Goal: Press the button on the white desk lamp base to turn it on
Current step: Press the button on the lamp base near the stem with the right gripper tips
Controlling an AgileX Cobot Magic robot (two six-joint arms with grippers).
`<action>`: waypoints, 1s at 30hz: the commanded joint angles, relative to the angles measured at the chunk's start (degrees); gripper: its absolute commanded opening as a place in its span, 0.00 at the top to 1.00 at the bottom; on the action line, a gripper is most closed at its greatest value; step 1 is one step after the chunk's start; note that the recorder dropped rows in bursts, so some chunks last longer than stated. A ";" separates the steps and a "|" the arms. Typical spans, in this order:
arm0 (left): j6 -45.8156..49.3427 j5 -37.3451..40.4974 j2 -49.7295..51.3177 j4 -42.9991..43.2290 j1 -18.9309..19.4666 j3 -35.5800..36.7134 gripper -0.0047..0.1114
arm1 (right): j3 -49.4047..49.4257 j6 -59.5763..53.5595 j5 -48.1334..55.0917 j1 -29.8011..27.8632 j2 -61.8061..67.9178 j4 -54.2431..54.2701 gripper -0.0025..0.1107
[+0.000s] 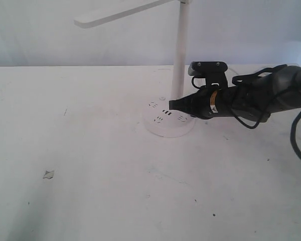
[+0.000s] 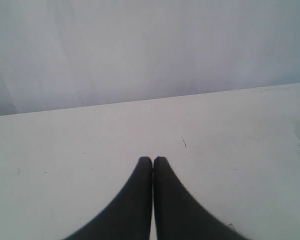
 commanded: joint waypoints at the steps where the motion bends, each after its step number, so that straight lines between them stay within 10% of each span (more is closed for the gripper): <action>1: -0.06 0.05 -0.25 -0.23 0.09 0.19 0.96 | -0.82 0.28 1.87 -0.04 -0.20 0.37 0.98; 30: -0.06 0.05 -0.25 -0.23 0.09 0.19 0.96 | -2.50 0.28 5.21 -0.04 -0.07 0.37 0.98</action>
